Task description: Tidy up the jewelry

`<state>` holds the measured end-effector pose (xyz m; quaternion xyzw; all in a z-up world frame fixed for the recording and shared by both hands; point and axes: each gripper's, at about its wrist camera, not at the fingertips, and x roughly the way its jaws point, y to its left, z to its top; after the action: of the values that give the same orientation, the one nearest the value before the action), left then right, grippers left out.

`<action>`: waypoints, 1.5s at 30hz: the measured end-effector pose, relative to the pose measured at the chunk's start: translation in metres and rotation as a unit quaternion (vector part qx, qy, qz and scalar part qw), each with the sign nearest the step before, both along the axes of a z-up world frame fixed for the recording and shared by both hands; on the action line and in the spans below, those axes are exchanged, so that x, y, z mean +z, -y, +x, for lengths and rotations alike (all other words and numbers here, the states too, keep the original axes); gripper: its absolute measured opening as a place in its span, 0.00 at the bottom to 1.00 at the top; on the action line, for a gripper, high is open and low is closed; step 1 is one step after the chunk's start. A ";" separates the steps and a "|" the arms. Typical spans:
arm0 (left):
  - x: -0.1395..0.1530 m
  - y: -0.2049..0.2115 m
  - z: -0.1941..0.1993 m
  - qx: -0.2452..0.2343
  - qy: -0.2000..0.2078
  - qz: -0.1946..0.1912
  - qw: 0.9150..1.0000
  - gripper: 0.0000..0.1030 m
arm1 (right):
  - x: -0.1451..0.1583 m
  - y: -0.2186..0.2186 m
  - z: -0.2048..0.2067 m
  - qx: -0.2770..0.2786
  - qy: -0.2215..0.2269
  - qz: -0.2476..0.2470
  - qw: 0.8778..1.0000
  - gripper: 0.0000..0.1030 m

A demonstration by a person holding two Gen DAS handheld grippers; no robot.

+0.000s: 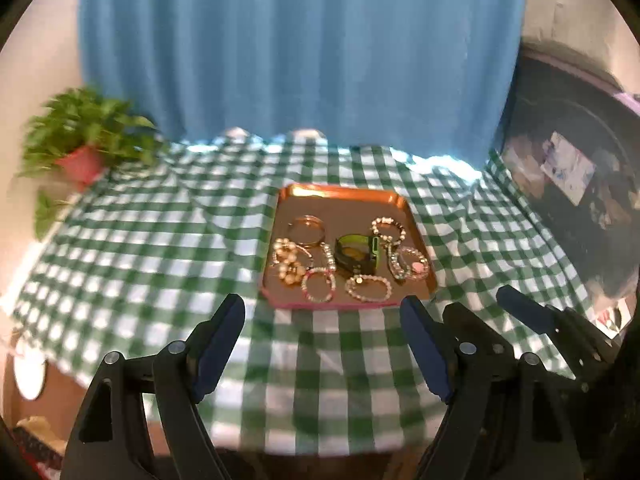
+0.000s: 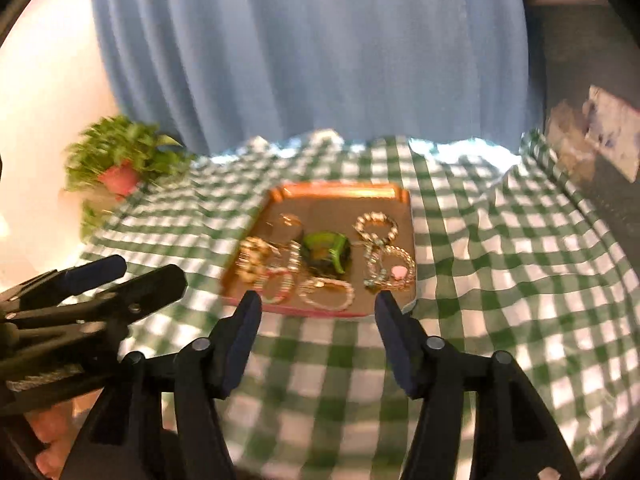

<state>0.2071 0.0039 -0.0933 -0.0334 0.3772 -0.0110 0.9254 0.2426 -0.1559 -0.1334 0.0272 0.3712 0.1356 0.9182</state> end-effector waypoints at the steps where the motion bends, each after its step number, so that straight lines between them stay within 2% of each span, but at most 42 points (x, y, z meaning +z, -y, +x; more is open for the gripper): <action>1: 0.010 0.004 -0.014 0.003 0.008 0.007 1.000 0.78 | 0.015 -0.002 -0.017 0.001 0.011 -0.003 1.000 0.59; 3: 0.029 0.009 -0.049 0.017 0.023 0.025 0.999 0.82 | 0.036 -0.003 -0.045 0.005 0.027 -0.014 1.000 0.60; 6: 0.046 0.012 -0.092 0.030 0.033 0.020 0.999 0.86 | 0.060 -0.005 -0.086 0.000 0.041 -0.024 0.999 0.63; 9: 0.061 0.021 -0.137 0.038 0.076 0.048 0.995 0.88 | 0.079 -0.003 -0.129 -0.018 0.048 -0.020 0.999 0.66; 13: 0.074 0.027 -0.169 0.004 0.050 0.052 0.997 0.90 | 0.091 -0.001 -0.167 -0.040 0.046 -0.019 0.998 0.68; 17: 0.078 0.031 -0.183 0.009 0.045 0.061 0.997 0.96 | 0.094 0.003 -0.186 -0.049 0.026 -0.008 0.998 0.68; 22: 0.079 0.034 -0.189 0.010 0.040 0.066 0.997 0.96 | 0.096 0.006 -0.201 -0.067 0.028 -0.014 0.997 0.68; 45: 0.080 0.037 -0.196 0.012 0.024 0.070 0.997 0.98 | 0.092 0.008 -0.209 -0.065 0.016 -0.010 0.998 0.68</action>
<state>0.0111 -0.0334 -0.0137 0.0271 0.3541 0.0260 0.9345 0.0336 -0.1639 -0.0410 0.0394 0.3553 0.0723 0.9311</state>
